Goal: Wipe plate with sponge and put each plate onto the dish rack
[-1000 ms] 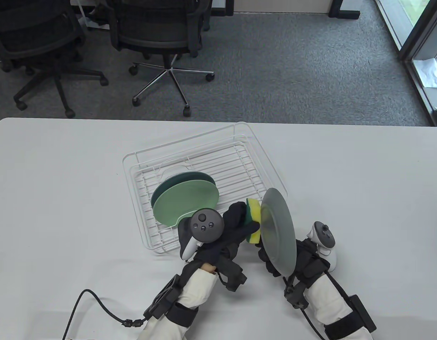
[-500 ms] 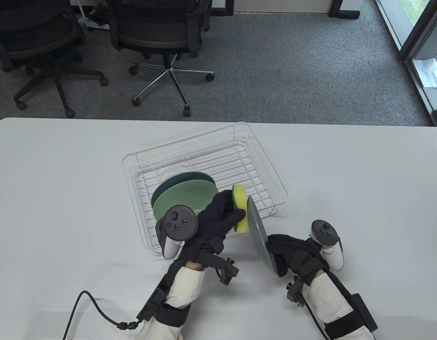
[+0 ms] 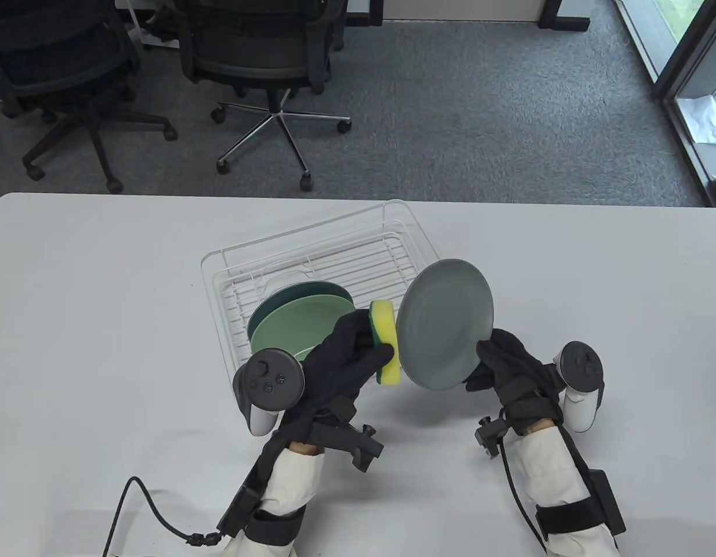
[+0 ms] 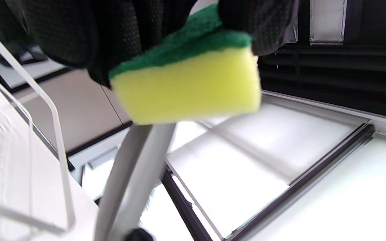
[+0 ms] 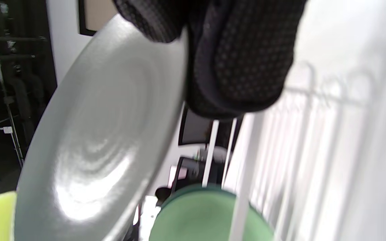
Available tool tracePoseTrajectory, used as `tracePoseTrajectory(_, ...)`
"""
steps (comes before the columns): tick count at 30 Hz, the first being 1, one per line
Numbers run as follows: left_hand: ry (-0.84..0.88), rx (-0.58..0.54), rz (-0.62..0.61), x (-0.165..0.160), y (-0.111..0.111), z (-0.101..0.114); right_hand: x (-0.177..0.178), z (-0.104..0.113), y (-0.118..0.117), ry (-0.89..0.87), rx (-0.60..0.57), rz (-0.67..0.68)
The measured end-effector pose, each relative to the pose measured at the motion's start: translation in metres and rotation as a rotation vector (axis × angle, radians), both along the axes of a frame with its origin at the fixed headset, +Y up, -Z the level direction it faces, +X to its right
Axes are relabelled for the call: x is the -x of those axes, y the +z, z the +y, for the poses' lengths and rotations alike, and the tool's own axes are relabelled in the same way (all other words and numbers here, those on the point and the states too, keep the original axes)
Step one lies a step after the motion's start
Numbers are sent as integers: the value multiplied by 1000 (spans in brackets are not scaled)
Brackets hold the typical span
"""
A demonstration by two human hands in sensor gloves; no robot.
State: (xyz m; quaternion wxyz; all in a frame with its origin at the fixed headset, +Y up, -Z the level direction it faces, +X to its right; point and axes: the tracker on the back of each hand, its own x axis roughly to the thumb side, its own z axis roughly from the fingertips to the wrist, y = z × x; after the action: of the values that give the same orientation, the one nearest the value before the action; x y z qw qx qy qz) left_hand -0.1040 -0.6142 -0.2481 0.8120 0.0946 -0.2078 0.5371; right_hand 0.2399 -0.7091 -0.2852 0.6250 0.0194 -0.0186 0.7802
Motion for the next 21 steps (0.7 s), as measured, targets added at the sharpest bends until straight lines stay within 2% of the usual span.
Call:
tracePoseTrajectory(4,2,-27,102,22,1,5,14,44,-4,304,-234,-199)
tracePoseTrajectory(6,30,-31,130,32,1,7,26,61,-7,430,-330,-230)
tracePoseTrajectory(10,70,-36,181,50,2,9,55,80,-13,593,-448,-259)
tracePoseTrajectory(16,132,-54,230,69,5,11,105,87,-24,821,-584,-244)
tracePoseTrajectory(21,149,-67,240,74,8,14,146,75,-26,975,-695,-204)
